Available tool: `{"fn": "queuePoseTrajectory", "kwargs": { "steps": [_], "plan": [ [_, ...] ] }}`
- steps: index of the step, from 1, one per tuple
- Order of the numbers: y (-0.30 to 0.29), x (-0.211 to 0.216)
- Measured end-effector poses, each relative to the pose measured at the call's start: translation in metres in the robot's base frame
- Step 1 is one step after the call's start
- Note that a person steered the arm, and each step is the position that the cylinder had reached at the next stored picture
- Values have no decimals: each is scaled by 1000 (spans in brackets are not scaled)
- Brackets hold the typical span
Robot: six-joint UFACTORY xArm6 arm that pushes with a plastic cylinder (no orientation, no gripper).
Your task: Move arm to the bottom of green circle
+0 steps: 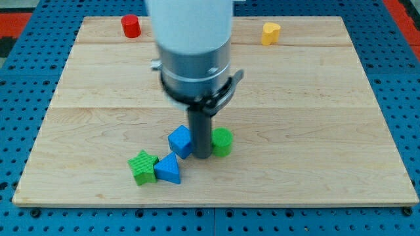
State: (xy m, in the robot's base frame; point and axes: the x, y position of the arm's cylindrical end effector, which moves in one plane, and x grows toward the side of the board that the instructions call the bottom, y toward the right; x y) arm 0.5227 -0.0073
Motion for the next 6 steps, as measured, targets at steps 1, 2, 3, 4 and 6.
{"fn": "queuePoseTrajectory", "kwargs": {
  "steps": [1,2,3,4,6],
  "plan": [
    [-1,-29],
    [-5,0],
    [33,54],
    [63,38],
    [40,-37]
  ]
}}
